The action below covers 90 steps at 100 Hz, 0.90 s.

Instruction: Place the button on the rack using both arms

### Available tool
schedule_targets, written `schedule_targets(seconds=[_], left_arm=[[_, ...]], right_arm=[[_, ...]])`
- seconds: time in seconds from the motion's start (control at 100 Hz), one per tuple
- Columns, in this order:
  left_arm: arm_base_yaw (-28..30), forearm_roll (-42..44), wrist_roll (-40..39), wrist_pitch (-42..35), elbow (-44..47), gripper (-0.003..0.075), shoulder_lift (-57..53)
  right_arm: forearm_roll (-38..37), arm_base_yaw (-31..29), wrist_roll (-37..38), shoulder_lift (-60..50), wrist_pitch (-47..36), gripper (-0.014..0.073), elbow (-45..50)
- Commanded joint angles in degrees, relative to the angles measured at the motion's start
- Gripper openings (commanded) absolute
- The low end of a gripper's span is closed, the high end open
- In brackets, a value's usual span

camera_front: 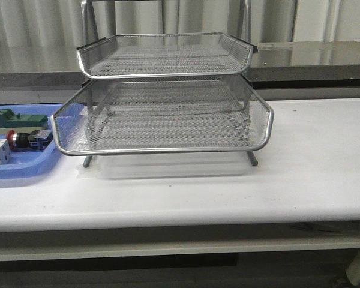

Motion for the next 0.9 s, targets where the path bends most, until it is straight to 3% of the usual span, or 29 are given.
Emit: schedule_targets(seconds=[0.0, 0.39, 0.53, 0.66, 0.89], left_arm=[[0.1, -0.1, -0.7, -4.4, 3.1, -0.0021, -1.9], [0.1, -0.1, -0.7, -4.5, 3.1, -0.0021, -1.9], [0.1, -0.5, -0.7, -9.8, 3.0, -0.0021, -1.9], [0.1, -13.0, -0.4, -10.0, 0.5, -0.0021, -1.5], [0.1, -13.3, -0.4, -7.3, -9.9, -0.0021, 7.6]], right_arm=[[-0.2, -0.3, 0.1, 0.3, -2.8, -0.0071, -1.9], [-0.2, -0.3, 0.1, 0.3, -2.8, -0.0071, -1.9], [-0.2, -0.3, 0.1, 0.3, -2.8, -0.0071, -1.9], [-0.2, -0.3, 0.1, 0.3, -2.8, -0.0071, -1.9], [-0.2, -0.3, 0.1, 0.3, -2.8, -0.0071, -1.9]])
